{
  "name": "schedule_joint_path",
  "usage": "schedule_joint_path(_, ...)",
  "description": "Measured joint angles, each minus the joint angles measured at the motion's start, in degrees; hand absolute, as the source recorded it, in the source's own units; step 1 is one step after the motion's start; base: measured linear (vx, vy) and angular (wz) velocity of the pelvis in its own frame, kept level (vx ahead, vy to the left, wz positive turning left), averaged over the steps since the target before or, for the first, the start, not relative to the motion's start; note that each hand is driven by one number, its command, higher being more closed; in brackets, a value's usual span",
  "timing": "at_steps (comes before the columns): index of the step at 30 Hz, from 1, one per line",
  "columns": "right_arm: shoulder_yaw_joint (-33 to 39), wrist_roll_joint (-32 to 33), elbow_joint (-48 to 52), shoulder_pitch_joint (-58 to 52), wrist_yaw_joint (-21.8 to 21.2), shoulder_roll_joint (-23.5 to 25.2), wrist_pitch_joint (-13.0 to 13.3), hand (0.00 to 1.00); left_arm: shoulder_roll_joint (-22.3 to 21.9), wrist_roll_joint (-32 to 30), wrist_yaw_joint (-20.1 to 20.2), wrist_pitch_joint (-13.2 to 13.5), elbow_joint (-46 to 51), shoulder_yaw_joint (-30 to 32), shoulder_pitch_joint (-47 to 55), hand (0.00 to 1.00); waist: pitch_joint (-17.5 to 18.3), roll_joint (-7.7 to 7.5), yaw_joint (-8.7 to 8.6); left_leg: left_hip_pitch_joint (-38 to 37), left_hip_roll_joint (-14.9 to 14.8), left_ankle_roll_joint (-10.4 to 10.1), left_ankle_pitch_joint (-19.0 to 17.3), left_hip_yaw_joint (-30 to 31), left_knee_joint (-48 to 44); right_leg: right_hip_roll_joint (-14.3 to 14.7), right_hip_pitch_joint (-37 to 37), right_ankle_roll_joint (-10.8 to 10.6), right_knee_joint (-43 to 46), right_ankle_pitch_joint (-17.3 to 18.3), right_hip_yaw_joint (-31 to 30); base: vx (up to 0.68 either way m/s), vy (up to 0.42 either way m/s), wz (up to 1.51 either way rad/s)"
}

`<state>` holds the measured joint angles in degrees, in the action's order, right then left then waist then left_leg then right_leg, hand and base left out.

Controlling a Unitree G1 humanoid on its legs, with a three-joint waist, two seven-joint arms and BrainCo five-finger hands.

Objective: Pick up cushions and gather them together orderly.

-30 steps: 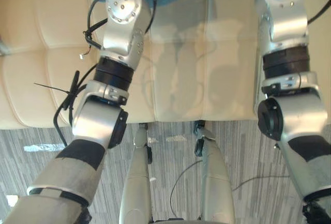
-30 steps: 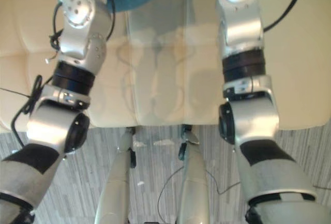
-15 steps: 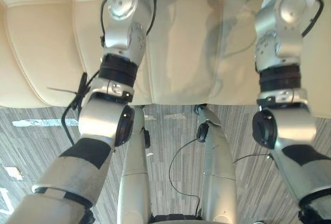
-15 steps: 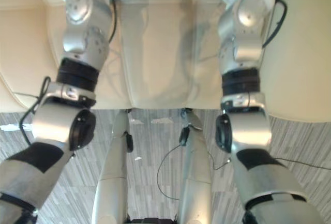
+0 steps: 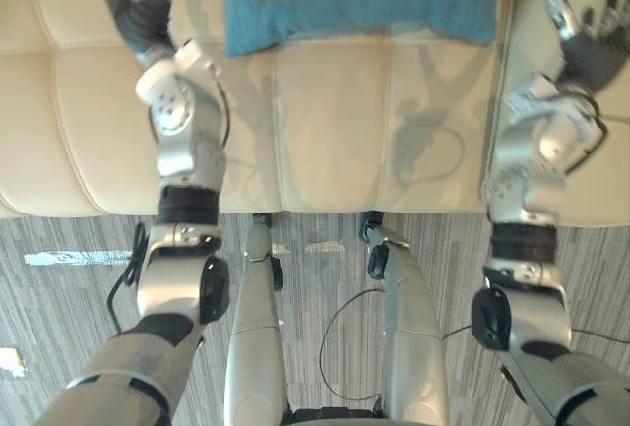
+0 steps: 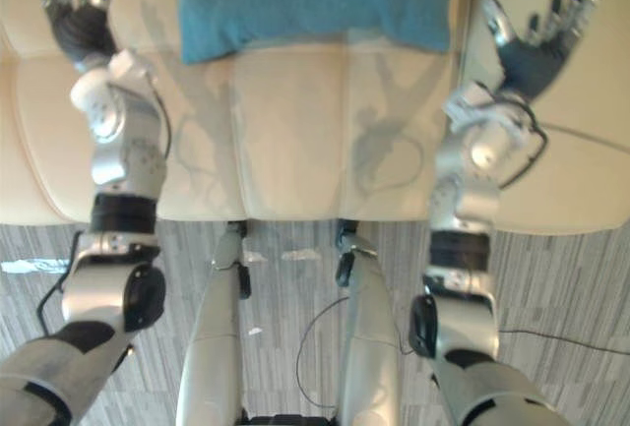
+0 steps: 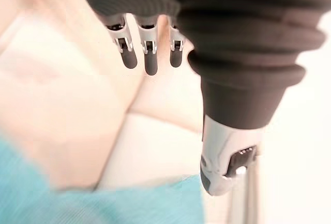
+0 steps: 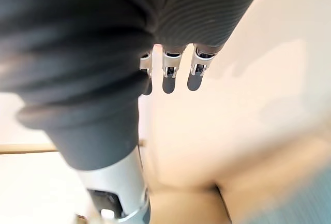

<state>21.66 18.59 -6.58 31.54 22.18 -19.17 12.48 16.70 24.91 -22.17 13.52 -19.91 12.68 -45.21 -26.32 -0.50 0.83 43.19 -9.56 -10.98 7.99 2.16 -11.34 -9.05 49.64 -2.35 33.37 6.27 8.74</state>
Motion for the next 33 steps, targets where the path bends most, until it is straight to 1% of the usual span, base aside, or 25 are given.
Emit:
schedule_joint_path(1,0.27,-0.18,1.92,-4.04,-0.73,0.01,0.05,0.00,-0.11,-0.09,0.54,0.14,2.61,0.00,3.65,0.00,0.16,-0.17,-0.10,-1.77,0.01,0.17,-0.65,-0.01,-0.12,0.00,-1.93,-0.01,-0.25,0.39,0.09,0.07,-0.027,-0.02)
schedule_joint_path(2,0.29,-0.26,2.69,-5.78,-1.06,0.04,0.06,0.00,-0.21,-0.09,0.94,0.25,3.74,0.02,5.38,0.00,0.33,-0.30,-0.15,-2.40,0.00,-0.05,-0.83,-0.02,-0.21,0.02,-2.69,0.06,-0.35,0.54,0.12,0.08,-0.021,-0.01)
schedule_joint_path(3,0.34,-0.66,4.54,-11.12,-2.18,0.25,0.13,0.00,-0.86,-0.22,1.81,0.89,6.57,-0.06,10.50,0.00,0.92,-0.69,-0.16,-4.55,-0.10,0.04,-1.82,-0.04,-0.66,0.09,-5.32,-0.09,-0.87,1.10,0.31,0.09,-0.020,-0.02)
schedule_joint_path(4,0.43,-1.03,5.67,-16.14,-3.31,1.23,0.12,0.00,-2.26,-0.82,2.86,1.17,8.38,-0.03,16.14,0.00,2.61,-1.29,-0.18,-6.23,-0.11,-0.05,-2.65,-0.14,-0.92,0.09,-7.20,-0.11,-1.39,1.69,0.37,0.11,-0.022,-0.01)
schedule_joint_path(5,0.40,-1.21,6.03,-17.52,-3.52,1.64,0.13,0.00,-2.92,-1.03,3.04,1.17,8.79,-0.05,17.92,0.00,3.27,-1.40,-0.20,-6.74,-0.13,0.10,-2.93,-0.12,-0.91,0.10,-7.87,-0.16,-1.68,1.82,0.50,0.12,-0.013,0.01)
schedule_joint_path(7,-0.57,-2.85,6.17,-25.63,-5.50,4.90,0.17,0.00,-7.75,-2.07,5.06,1.04,9.50,-1.06,28.81,0.00,6.48,-1.93,-0.27,-11.43,-0.15,0.20,-4.38,-0.27,-0.55,0.13,-13.30,-0.24,-3.42,2.75,0.96,0.13,0.001,0.02)
schedule_joint_path(8,-1.27,-2.89,6.11,-27.21,-5.89,5.65,0.18,0.00,-8.64,-2.38,5.34,1.01,9.50,-1.56,31.18,0.00,7.34,-2.00,-0.29,-12.42,-0.17,0.30,-4.74,-0.32,-0.51,0.15,-14.45,-0.29,-3.87,2.91,1.07,0.14,0.009,-0.01)
schedule_joint_path(9,-3.02,-3.05,5.52,-30.85,-7.00,7.25,0.14,0.00,-10.20,-2.48,6.40,0.65,9.46,-3.12,36.28,0.00,9.39,-2.18,-0.26,-14.89,-0.23,0.35,-5.25,-0.70,0.22,0.20,-17.04,-0.38,-4.93,3.13,1.18,0.18,0.016,-0.02)
schedule_joint_path(10,-4.56,-4.90,4.83,-34.12,-8.10,8.90,-0.13,0.00,-11.36,-3.71,7.78,0.21,9.26,-4.27,40.49,0.00,10.93,-2.11,-0.13,-17.49,-0.21,0.61,-5.47,-0.99,1.23,0.20,-19.65,-0.52,-6.04,3.24,1.34,0.19,0.015,-0.03)
schedule_joint_path(11,-5.22,-5.38,4.05,-35.34,-8.68,9.68,-0.14,0.00,-11.57,-4.30,8.06,0.05,8.80,-4.90,42.12,0.00,11.39,-2.10,-0.06,-18.85,-0.17,0.76,-5.62,-1.26,1.61,0.20,-21.02,-0.65,-6.48,3.33,1.31,0.18,0.014,-0.04)
schedule_joint_path(12,-6.71,-6.93,0.93,-37.28,-9.62,11.24,-0.34,0.00,-11.95,-6.24,9.21,-0.44,6.44,-5.88,44.98,0.00,12.71,-2.10,0.03,-21.58,-0.11,1.00,-5.87,-1.88,2.58,0.22,-23.57,-0.91,-7.50,3.49,1.19,0.11,0.010,-0.07)
schedule_joint_path(14,-8.50,-7.76,-6.19,-39.41,-11.05,13.51,-1.18,0.00,-13.13,-9.52,10.67,-1.36,0.74,-6.49,48.27,0.00,15.49,-1.86,0.16,-24.89,-0.08,1.25,-6.47,-3.08,3.68,0.27,-26.60,-1.08,-9.11,3.56,0.81,0.11,0.024,-0.15)
schedule_joint_path(16,-8.96,-8.78,-10.98,-40.30,-12.04,14.97,-1.92,0.00,-13.82,-11.67,11.63,-2.48,-3.82,-7.01,49.36,0.00,16.64,-1.56,0.64,-27.15,-0.06,1.66,-6.97,-3.90,4.48,0.28,-28.57,-1.40,-10.12,3.61,0.39,0.11,0.043,-0.19)
schedule_joint_path(17,-9.26,-9.57,-17.24,-41.30,-12.76,16.55,-2.52,0.00,-14.61,-13.79,12.97,-3.35,-10.47,-7.28,50.44,0.00,18.09,-0.85,0.65,-29.47,-0.05,1.74,-7.38,-4.70,5.18,0.24,-30.87,-1.77,-11.62,3.64,0.26,0.09,0.046,-0.19)
schedule_joint_path(18,-9.36,-9.58,-18.97,-41.59,-12.99,17.02,-2.78,0.00,-14.89,-14.15,13.39,-3.55,-12.49,-7.25,50.53,0.00,18.53,-0.59,0.65,-30.14,-0.05,1.95,-7.62,-4.98,5.31,0.23,-31.54,-1.98,-12.03,3.71,0.26,0.08,0.044,-0.22)
schedule_joint_path(20,-9.55,-9.63,-26.53,-42.67,-14.20,18.46,-3.65,0.00,-15.86,-18.67,14.67,-5.26,-20.76,-7.13,51.04,0.00,20.32,0.33,0.67,-32.94,-0.06,2.13,-8.03,-6.47,6.57,0.15,-33.92,-2.36,-14.00,3.41,0.01,0.08,0.040,-0.23)
schedule_joint_path(22,-9.38,-9.63,-31.52,-42.90,-14.88,19.38,-4.25,0.00,-15.90,-21.46,15.89,-6.03,-25.32,-7.12,51.35,0.00,21.92,0.84,0.52,-33.96,-0.04,2.11,-8.03,-7.17,7.41,0.11,-34.88,-3.07,-15.40,2.73,-0.05,0.11,0.038,-0.18)
schedule_joint_path(24,-8.76,-9.60,-35.69,-42.93,-15.23,19.89,-4.63,0.00,-15.92,-23.39,16.33,-6.63,-27.65,-7.08,51.33,0.00,22.27,0.98,0.32,-35.67,0.04,1.97,-7.94,-8.01,8.50,0.15,-36.02,-2.83,-16.35,2.13,-0.52,0.09,0.031,-0.15)
schedule_joint_path(25,-7.65,-9.32,-37.78,-42.77,-15.40,20.09,-5.01,0.00,-15.94,-25.08,16.35,-6.81,-29.48,-6.96,51.30,0.00,22.90,1.17,0.29,-36.46,0.19,1.96,-7.94,-8.37,9.20,0.16,-36.93,-3.03,-17.40,1.73,-0.73,0.07,0.029,-0.10)
schedule_joint_path(26,-7.01,-9.27,-38.15,-42.60,-15.39,20.03,-5.06,0.00,-15.92,-25.37,16.36,-6.82,-29.96,-6.93,51.26,0.00,22.96,1.21,0.18,-36.85,0.22,1.97,-7.94,-8.50,9.39,0.17,-37.32,-3.12,-17.80,1.59,-0.78,0.09,0.048,-0.14)
schedule_joint_path(28,-5.83,-9.17,-40.80,-42.17,-15.39,19.52,-5.30,0.00,-15.80,-27.19,16.34,-7.11,-32.51,-6.86,51.05,0.00,23.23,1.05,0.01,-39.32,0.48,2.16,-8.06,-9.45,10.74,0.25,-39.54,-3.55,-19.78,0.94,-1.46,0.08,0.043,-0.15)
schedule_joint_path(32,-4.75,-9.71,-44.71,-41.07,-15.39,19.32,-6.14,0.00,-15.56,-27.22,16.33,-7.55,-34.30,-6.99,50.37,0.00,23.57,0.77,-0.32,-39.58,0.95,2.35,-8.17,-9.68,11.24,0.18,-40.21,-3.90,-21.71,-0.12,-2.02,0.06,0.040,-0.07)
schedule_joint_path(33,-3.88,-9.74,-46.34,-40.23,-15.35,19.16,-6.44,0.00,-15.35,-27.27,16.32,-7.67,-34.69,-7.09,50.07,0.00,23.56,0.74,-0.35,-39.44,1.06,2.46,-8.24,-9.82,11.25,0.29,-40.41,-4.10,-22.72,-0.88,-2.42,0.03,0.038,-0.13)
